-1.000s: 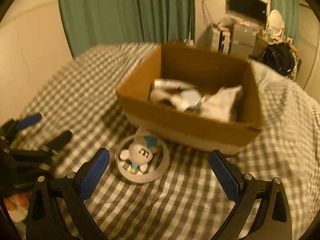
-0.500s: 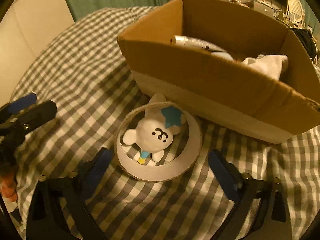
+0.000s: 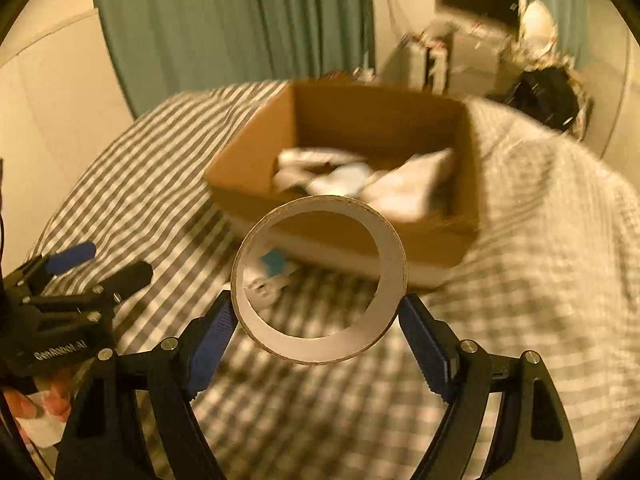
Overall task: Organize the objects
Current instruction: 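Grasp the cardboard tape roll with the right gripper while the left grasps the bear figurine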
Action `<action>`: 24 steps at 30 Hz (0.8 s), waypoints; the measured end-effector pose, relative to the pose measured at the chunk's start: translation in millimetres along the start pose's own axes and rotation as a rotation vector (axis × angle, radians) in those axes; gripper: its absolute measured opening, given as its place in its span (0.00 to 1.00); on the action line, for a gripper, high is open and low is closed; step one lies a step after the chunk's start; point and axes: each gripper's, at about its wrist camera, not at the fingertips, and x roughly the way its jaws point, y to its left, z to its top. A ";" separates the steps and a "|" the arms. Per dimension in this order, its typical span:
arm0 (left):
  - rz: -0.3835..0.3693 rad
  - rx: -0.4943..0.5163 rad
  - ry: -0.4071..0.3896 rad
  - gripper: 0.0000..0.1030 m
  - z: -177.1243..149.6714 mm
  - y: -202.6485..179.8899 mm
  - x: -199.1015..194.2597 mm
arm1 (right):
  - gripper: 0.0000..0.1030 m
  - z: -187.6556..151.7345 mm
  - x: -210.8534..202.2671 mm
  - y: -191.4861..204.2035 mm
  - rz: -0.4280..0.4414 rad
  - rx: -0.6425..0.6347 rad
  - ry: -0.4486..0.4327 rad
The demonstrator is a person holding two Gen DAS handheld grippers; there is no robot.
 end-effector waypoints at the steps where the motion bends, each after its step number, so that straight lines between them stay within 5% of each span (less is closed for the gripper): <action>1: -0.004 0.017 -0.002 0.98 2.3 -8.7 3.4 | 0.80 1.4 -7.0 -4.4 -0.014 -0.006 -0.012; 7: -0.029 0.081 0.020 0.98 4.4 -51.8 38.8 | 0.80 5.7 -27.0 -30.5 -0.122 -0.043 -0.057; 18: 0.046 0.099 0.145 0.94 1.4 -63.5 118.8 | 0.79 -4.0 2.6 -52.8 -0.057 0.018 0.011; 22: 0.017 0.146 0.180 0.51 -2.8 -72.8 127.4 | 0.79 -5.3 4.1 -56.4 -0.035 0.034 0.021; 24: 0.013 0.165 0.190 0.49 -5.8 -76.2 126.6 | 0.79 -5.6 3.2 -55.7 -0.035 0.035 0.019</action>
